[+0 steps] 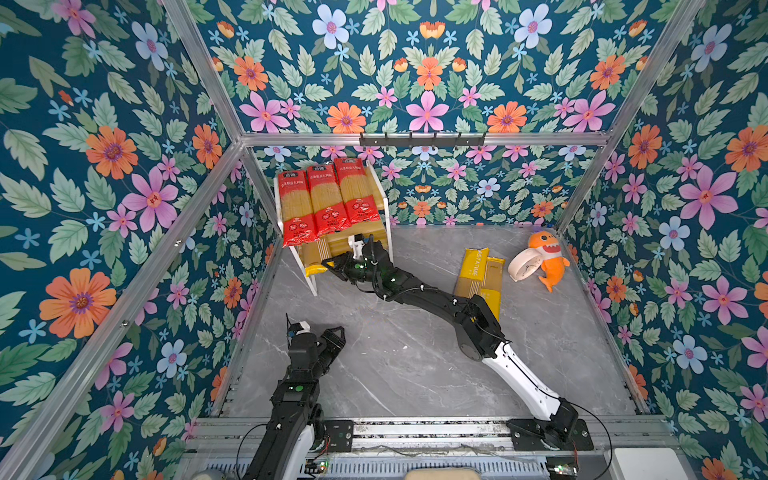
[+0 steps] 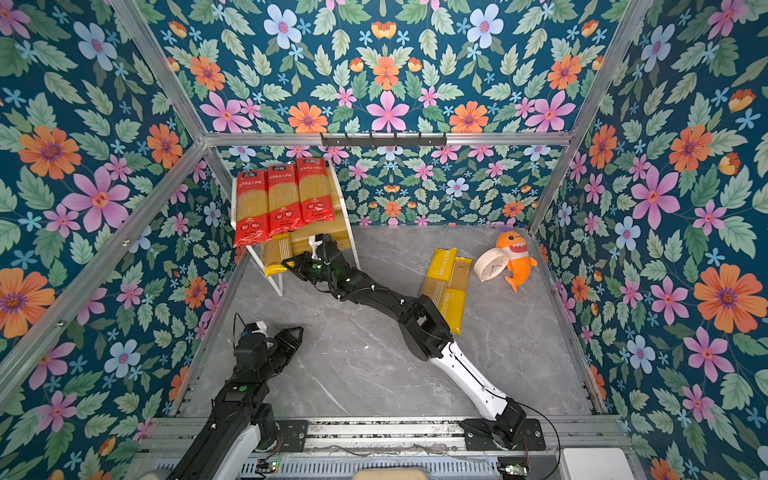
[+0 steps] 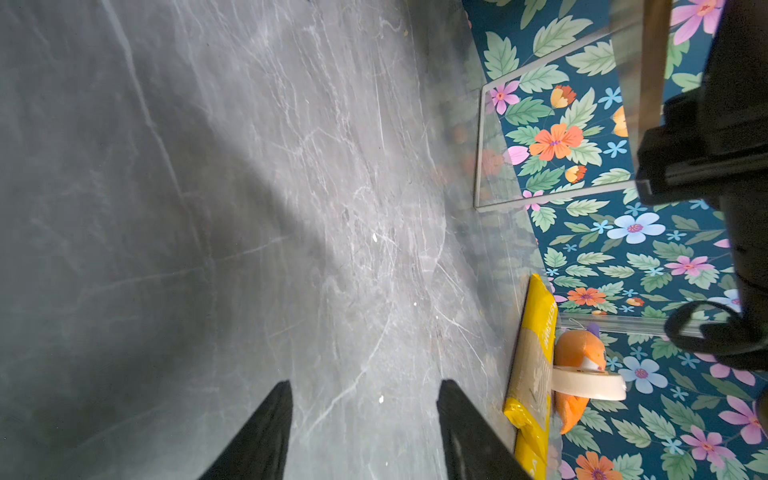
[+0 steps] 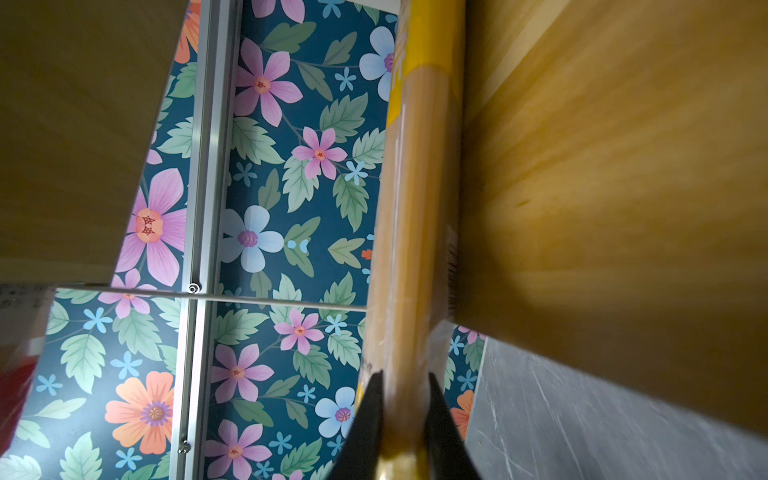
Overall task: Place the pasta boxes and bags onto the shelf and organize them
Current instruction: 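Push the yellow pack onto the lower shelf with the right gripper while the left withdraws, then stand the yellow pack upright on the lower shelf with the right gripper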
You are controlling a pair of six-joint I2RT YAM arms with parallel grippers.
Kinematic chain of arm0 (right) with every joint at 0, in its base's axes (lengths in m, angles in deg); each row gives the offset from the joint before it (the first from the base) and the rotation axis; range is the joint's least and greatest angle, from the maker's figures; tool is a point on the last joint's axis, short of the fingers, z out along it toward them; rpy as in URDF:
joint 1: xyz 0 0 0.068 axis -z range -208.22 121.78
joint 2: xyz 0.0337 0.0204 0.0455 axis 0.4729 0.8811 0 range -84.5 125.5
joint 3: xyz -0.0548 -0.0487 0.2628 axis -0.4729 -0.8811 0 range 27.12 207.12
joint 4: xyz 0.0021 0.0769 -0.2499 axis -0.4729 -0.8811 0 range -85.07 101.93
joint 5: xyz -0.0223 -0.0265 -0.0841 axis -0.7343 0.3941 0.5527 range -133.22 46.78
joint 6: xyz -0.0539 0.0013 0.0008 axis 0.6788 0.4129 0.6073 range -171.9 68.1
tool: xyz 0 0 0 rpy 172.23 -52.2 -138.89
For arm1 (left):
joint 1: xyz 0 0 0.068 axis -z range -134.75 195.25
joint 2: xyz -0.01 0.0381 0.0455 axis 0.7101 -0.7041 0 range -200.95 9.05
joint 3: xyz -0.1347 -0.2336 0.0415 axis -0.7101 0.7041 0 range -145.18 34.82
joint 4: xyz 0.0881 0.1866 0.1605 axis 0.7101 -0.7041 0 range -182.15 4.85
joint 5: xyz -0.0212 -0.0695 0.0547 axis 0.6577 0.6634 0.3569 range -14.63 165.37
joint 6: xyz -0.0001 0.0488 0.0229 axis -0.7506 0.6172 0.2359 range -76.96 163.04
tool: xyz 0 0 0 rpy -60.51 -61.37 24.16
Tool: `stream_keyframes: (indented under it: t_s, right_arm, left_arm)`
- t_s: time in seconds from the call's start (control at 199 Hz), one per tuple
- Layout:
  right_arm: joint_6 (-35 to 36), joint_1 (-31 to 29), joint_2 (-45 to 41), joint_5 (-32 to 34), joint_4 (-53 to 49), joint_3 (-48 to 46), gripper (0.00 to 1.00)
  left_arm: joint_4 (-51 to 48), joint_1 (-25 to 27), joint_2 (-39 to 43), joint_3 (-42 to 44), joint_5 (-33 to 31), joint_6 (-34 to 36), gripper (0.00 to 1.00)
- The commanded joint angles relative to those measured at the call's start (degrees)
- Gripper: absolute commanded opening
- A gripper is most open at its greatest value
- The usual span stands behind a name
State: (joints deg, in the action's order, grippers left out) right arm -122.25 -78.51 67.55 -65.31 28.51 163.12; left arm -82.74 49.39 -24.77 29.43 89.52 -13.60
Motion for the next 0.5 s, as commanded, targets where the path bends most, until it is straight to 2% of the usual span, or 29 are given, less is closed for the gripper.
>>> stream_keyframes:
  t_s: [0.0,0.186,0.376,0.497]
  right_arm:
    - [0.71,-0.08,-2.36,-2.25,0.82,-1.07,0.30]
    - [1.61,0.00,-6.87,-3.30,4.23,-7.52,0.41]
    - [2.11,0.62,-14.24,-3.90,10.03,-20.88,0.42]
    - [5.29,1.27,-21.44,-3.82,11.84,-32.75,0.41]
  left_arm:
    - [2.33,-0.01,0.16,-0.46,0.56,0.27,0.59]
    - [2.16,-0.01,1.08,-0.39,0.95,0.56,0.59]
    - [2.13,0.08,1.65,-0.87,1.63,3.39,0.59]
    - [1.94,0.25,1.92,-1.43,1.43,4.93,0.59]
